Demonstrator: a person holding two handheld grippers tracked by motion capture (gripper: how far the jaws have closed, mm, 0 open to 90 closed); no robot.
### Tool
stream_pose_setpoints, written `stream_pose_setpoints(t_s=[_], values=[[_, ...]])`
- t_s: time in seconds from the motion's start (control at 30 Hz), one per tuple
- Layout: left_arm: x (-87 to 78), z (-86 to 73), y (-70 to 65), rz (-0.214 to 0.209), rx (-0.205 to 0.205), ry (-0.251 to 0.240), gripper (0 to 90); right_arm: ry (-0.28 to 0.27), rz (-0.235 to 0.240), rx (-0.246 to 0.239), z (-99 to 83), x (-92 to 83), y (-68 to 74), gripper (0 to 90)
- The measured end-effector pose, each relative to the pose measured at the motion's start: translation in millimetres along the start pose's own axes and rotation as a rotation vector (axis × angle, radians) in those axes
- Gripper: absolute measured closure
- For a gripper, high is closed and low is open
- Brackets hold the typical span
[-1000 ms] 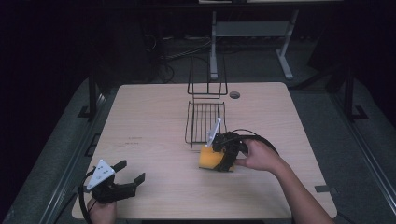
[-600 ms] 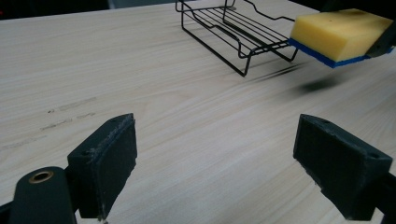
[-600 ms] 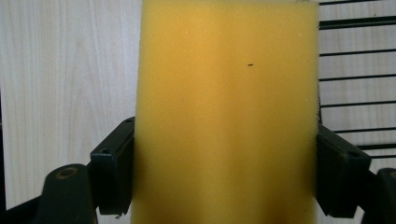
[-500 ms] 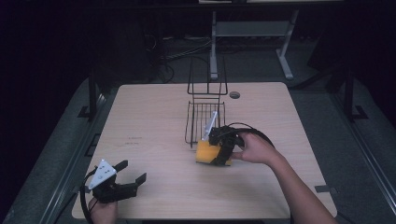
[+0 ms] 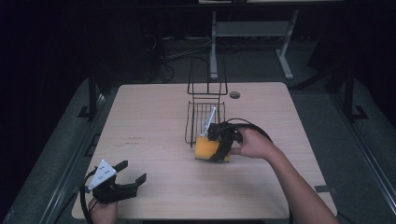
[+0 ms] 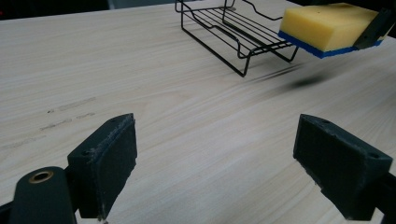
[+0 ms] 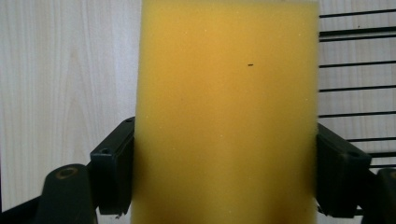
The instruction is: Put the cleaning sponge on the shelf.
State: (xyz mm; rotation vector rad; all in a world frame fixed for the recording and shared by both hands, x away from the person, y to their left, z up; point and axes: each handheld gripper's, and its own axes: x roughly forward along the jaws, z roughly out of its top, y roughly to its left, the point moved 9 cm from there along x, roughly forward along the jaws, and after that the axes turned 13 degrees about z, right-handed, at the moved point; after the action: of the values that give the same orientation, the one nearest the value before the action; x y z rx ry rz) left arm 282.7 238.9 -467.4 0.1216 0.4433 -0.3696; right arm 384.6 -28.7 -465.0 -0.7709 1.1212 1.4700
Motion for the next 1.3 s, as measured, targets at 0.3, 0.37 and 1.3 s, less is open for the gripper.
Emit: stream_pose_setpoints(t_s=[0.3, 0.37, 1.3], values=[[-0.3, 0.1, 0.8, 0.001, -0.003, -0.001, 12.8, 0.01, -0.003, -0.006, 5.3, 1.3, -7.0, 21.7], [-0.3, 0.1, 0.7, 0.001, -0.002, -0.002, 12.8, 0.008, -0.003, -0.005, 6.9, 1.5, -8.8, 21.7], [-0.5, 0.7, -0.3, -0.008, 0.001, -0.002, 12.8, 0.005, -0.012, 0.015, 14.9, 3.3, -49.9, 21.7]])
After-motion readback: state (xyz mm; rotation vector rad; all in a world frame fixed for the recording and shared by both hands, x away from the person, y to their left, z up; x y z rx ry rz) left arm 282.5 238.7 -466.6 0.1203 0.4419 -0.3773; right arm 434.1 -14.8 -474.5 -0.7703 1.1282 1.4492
